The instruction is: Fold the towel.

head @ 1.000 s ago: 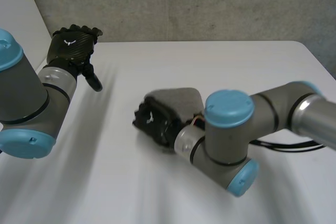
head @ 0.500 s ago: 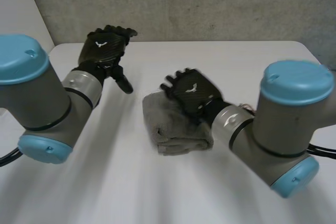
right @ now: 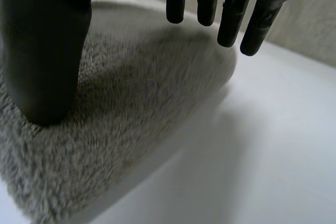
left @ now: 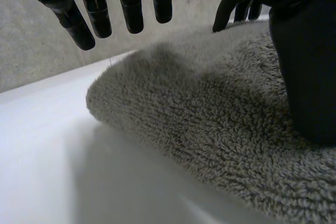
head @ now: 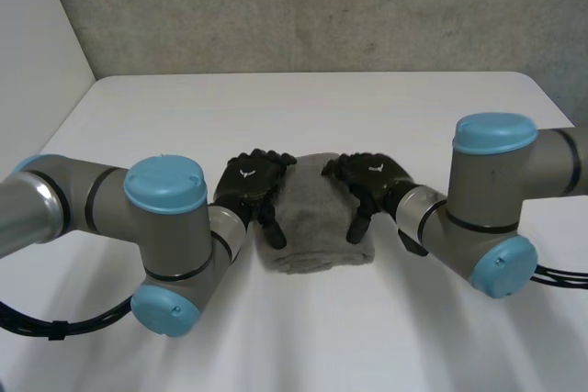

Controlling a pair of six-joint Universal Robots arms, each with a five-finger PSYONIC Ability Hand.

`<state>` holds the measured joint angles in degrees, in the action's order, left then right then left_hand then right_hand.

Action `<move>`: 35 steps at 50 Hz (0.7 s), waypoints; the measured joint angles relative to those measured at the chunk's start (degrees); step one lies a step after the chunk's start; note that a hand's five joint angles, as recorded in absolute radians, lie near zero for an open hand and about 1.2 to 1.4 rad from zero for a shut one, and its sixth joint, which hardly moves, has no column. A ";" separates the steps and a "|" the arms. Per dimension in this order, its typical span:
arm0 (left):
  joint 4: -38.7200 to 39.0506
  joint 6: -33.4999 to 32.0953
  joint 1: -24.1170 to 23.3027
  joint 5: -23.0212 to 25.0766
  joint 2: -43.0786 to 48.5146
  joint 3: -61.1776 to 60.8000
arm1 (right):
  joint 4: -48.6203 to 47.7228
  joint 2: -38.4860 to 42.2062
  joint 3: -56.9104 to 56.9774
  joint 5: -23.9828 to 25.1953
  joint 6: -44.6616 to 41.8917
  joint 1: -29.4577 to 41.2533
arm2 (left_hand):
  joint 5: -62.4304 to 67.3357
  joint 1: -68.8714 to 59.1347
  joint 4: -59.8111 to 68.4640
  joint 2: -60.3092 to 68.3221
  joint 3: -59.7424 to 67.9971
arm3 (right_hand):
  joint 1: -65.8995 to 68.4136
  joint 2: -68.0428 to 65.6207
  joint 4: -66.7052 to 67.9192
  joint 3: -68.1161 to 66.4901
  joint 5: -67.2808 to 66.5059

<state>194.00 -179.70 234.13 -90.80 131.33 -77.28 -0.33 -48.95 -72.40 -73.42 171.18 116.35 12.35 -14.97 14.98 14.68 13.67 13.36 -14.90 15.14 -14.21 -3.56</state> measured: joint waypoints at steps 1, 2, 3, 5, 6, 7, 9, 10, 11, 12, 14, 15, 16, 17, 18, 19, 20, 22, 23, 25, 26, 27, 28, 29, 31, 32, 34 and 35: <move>-0.05 -0.34 0.00 -0.06 0.44 0.07 | 0.08 0.86 0.31 0.08 -0.10 0.05 | -0.03 0.00 0.00 0.00 0.00 | 0.00 0.00 0.00 0.00 0.00; -0.11 -0.79 0.01 -0.11 0.79 0.15 | 0.10 1.73 0.65 0.13 -0.23 0.10 | -0.11 0.00 0.00 0.00 0.00 | 0.00 0.00 0.00 0.00 0.00; -0.16 -1.04 0.02 -0.13 0.92 0.17 | 0.11 1.97 0.75 0.13 -0.27 0.12 | -0.16 0.00 0.00 0.00 0.00 | 0.00 0.00 0.00 0.00 0.00; -0.36 -2.03 0.04 -0.17 1.25 0.22 | 0.11 2.65 1.13 0.11 -0.47 0.17 | -0.35 0.00 0.00 0.00 0.00 | -0.07 0.00 0.00 0.00 0.00; -0.44 -2.34 0.05 -0.19 1.28 0.22 | 0.12 2.70 1.20 0.10 -0.51 0.18 | -0.38 0.00 0.00 0.00 0.00 | -0.10 0.00 0.00 0.00 0.00; -0.64 -2.86 0.05 -0.21 1.23 0.24 | 0.15 2.53 1.30 0.06 -0.57 0.19 | -0.49 0.00 0.00 0.00 0.00 | -0.22 0.00 0.00 0.00 0.00; -1.05 -3.42 0.04 -0.23 0.96 0.29 | 0.16 1.90 1.35 0.03 -0.58 0.16 | -0.53 0.00 0.00 0.00 0.00 | -0.23 0.00 0.00 0.00 0.00; -1.51 -3.75 0.01 -0.23 0.42 0.39 | 0.13 0.83 1.33 0.02 -0.55 0.11 | -0.54 0.00 0.00 0.00 0.00 | -0.23 0.00 0.00 0.00 0.00; -2.11 -3.99 -0.03 -0.25 -0.43 0.55 | 0.10 -0.66 1.25 0.00 -0.47 0.00 | -0.54 0.00 0.00 0.00 0.00 | -0.23 0.00 0.00 0.00 0.00; -2.35 -4.07 -0.05 -0.25 -0.80 0.62 | 0.10 -1.28 1.20 -0.01 -0.44 -0.05 | -0.54 0.00 0.00 0.00 0.00 | -0.23 0.00 0.00 0.00 0.00; -3.47 -4.26 -0.07 -0.25 -2.78 0.90 | 0.05 -4.38 0.96 -0.10 -0.25 -0.39 | -0.54 0.00 0.00 0.00 0.00 | -0.23 0.00 0.00 0.00 0.00; -4.05 -4.32 0.00 -0.26 -4.11 1.04 | 0.04 -6.23 0.81 -0.23 -0.07 -0.65 | -0.54 0.00 0.00 0.00 0.00 | -0.23 0.00 0.00 0.00 0.00; -4.27 -4.33 0.03 -0.26 -4.70 1.10 | 0.03 -7.03 0.76 -0.28 0.02 -0.77 | -0.54 0.00 0.00 0.00 0.00 | -0.23 0.00 0.00 0.00 0.00; -4.86 -4.37 0.19 -0.26 -6.50 1.23 | -0.01 -9.17 0.62 -0.51 0.35 -1.11 | -0.54 0.00 0.00 0.00 0.00 | -0.23 0.00 0.00 0.00 0.00; -5.24 -4.40 0.35 -0.28 -7.84 1.32 | -0.02 -10.97 0.49 -0.75 0.70 -1.42 | -0.54 0.00 0.00 0.00 -0.01 | -0.23 0.00 0.00 0.00 0.00; -5.71 -4.43 0.57 -0.33 -9.51 1.39 | -0.03 -12.88 0.33 -1.12 1.18 -1.78 | -0.54 0.00 0.00 0.00 -0.01 | -0.23 0.00 0.00 0.00 0.00; -5.92 -4.45 0.70 -0.36 -10.33 1.43 | -0.05 -13.79 0.26 -1.35 1.44 -1.97 | -0.54 0.00 0.00 0.00 -0.01 | -0.23 0.00 0.00 0.00 0.00; -6.88 -4.53 1.37 -0.66 -13.68 1.53 | -0.12 -17.04 -0.12 -2.49 2.59 -2.79 | -0.54 0.00 0.00 0.00 -0.01 | -0.23 0.00 0.00 0.00 0.00; -7.09 -4.54 1.53 -0.74 -14.38 1.56 | -0.15 -17.99 -0.27 -2.90 2.99 -3.07 | -0.54 0.00 0.00 0.00 -0.01 | -0.23 0.00 0.00 0.00 0.00; -7.96 -4.59 2.16 -1.06 -16.66 1.61 | -0.19 -19.96 -0.65 -4.04 3.80 -3.72 | -0.54 0.00 0.00 0.00 -0.01 | -0.23 0.00 0.00 0.00 0.00; -8.64 -4.63 2.78 -1.40 -18.35 1.86 | -0.27 -21.29 -0.94 -5.12 4.23 -4.31 | -0.54 0.00 0.00 0.00 -0.03 | -0.23 0.06 0.00 0.00 0.00; -9.52 -4.66 3.46 -1.71 -19.95 2.07 | -0.34 -22.60 -1.25 -6.35 4.57 -4.96 | -0.54 0.00 0.00 0.00 -0.05 | -0.23 0.06 0.00 0.00 0.00; -10.54 -4.70 4.23 -2.05 -21.59 2.29 | -0.38 -23.74 -1.60 -7.66 4.83 -5.61 | -0.54 0.00 0.00 0.00 -0.05 | -0.23 0.06 0.00 0.00 0.00; -11.63 -4.72 5.05 -2.38 -23.22 2.55 | -0.42 -24.77 -1.89 -8.88 5.00 -6.26 | -0.54 0.00 0.00 0.00 -0.05 | -0.23 0.06 0.00 0.00 0.00; -13.40 -4.72 6.33 -2.79 -25.53 2.93 | -0.41 -26.02 -2.23 -10.57 5.02 -7.17 | -0.54 0.00 0.00 0.00 -0.05 | -0.23 0.06 0.00 0.00 0.00; -14.54 -4.71 7.10 -3.00 -26.76 3.07 | -0.35 -26.67 -2.45 -11.66 4.82 -7.76 | -0.54 0.00 0.00 -0.01 -0.05 | -0.23 0.06 0.00 0.00 0.00; -16.48 -4.69 8.27 -3.24 -28.60 3.23 | -0.18 -27.42 -2.70 -13.16 4.08 -8.54 | -0.54 0.00 0.00 0.00 -0.05 | -0.23 0.06 0.00 0.00 0.00; -17.34 -4.67 8.71 -3.33 -29.25 3.21 | -0.04 -27.63 -2.84 -13.72 3.55 -8.84 | -0.54 0.00 0.00 0.00 -0.05 | -0.23 0.06 0.00 0.00 0.00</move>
<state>176.65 -184.37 242.84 -94.13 102.07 -74.06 -0.37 -76.58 -75.24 -87.14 174.72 107.52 11.82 -14.98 14.98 14.67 13.62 13.12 -14.83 15.13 -14.20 -3.56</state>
